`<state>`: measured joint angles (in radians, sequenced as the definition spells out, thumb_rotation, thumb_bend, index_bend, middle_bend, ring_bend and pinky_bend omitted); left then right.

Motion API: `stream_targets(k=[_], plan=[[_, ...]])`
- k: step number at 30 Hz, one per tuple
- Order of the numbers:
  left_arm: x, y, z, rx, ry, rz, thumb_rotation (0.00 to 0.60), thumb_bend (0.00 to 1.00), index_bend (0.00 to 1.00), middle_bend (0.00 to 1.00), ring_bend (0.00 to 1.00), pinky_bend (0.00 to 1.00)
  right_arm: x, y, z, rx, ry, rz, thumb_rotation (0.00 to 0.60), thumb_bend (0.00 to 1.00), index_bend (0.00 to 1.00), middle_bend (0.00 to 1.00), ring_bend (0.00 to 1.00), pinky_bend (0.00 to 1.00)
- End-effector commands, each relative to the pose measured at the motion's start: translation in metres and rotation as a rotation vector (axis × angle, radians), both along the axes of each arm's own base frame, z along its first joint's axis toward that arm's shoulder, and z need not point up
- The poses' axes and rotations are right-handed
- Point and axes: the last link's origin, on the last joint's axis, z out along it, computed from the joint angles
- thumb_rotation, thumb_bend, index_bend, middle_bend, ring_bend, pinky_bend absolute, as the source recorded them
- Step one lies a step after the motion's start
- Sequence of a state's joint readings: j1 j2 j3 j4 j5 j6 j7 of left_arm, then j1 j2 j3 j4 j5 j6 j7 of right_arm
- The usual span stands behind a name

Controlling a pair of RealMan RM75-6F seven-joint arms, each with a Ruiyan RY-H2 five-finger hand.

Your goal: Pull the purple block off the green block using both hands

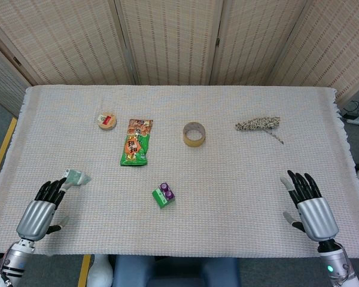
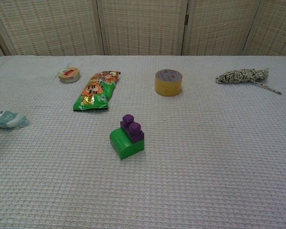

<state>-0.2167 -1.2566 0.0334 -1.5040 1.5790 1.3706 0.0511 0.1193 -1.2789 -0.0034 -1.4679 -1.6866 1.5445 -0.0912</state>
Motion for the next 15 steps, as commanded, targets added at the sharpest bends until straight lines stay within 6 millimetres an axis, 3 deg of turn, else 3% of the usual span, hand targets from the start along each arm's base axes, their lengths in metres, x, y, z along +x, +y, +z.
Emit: stream_targets(k=[1, 9, 15], plan=[[-0.001, -0.001, 0.001, 0.007, -0.001, 0.004, 0.600, 0.34, 0.00, 0.00, 0.00, 0.00, 0.000, -0.001, -0.002, 0.003, 0.000, 0.003, 0.600, 0.27, 0.00, 0.00, 0.00, 0.00], [0.011, -0.002, -0.008, -0.011, -0.065, -0.051, 0.600, 0.34, 0.01, 0.00, 0.00, 0.00, 0.001, 0.005, 0.000, 0.014, -0.005, 0.013, 0.600, 0.27, 0.00, 0.00, 0.00, 0.00], [0.033, 0.009, -0.039, -0.101, -0.216, -0.106, 0.600, 0.33, 0.08, 0.00, 0.00, 0.00, 0.003, 0.010, 0.007, -0.014, -0.030, 0.028, 0.600, 0.27, 0.00, 0.00, 0.00, 0.00]])
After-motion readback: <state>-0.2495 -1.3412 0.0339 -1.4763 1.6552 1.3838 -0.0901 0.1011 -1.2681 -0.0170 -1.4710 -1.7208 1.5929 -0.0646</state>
